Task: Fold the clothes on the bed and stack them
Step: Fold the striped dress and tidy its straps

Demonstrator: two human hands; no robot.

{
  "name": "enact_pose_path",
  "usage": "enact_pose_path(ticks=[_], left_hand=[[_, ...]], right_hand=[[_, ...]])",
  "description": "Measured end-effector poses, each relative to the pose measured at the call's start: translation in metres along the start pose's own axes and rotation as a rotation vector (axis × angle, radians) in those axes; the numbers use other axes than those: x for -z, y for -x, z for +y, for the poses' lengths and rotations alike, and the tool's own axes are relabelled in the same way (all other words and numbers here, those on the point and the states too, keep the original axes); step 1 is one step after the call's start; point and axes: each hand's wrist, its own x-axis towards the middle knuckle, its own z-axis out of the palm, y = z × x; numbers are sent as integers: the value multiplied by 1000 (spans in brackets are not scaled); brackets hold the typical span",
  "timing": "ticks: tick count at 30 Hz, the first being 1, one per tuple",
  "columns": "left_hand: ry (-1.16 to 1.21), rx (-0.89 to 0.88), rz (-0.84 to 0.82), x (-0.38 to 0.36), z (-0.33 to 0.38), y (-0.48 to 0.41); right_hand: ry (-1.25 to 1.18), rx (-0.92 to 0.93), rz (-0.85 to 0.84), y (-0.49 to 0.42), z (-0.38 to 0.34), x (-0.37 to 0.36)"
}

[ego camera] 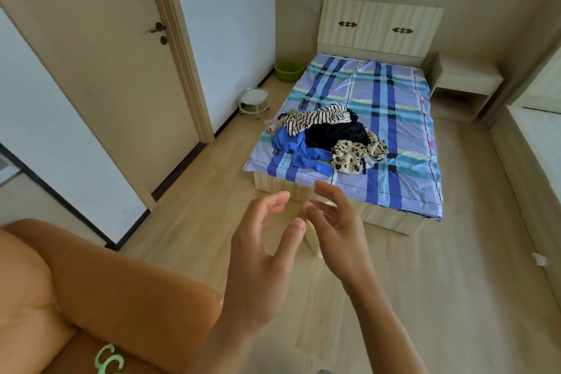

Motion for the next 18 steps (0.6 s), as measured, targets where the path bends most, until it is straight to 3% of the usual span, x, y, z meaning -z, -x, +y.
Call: enact_pose_path(ticks=[8,18], left_hand=[[-13,52,40,-7,-63,-143],[-29,105,248,40,-102,-329]], right_hand=[[18,-17,-38,-160,43,-45],[12,26,-204,-392,31,-130]])
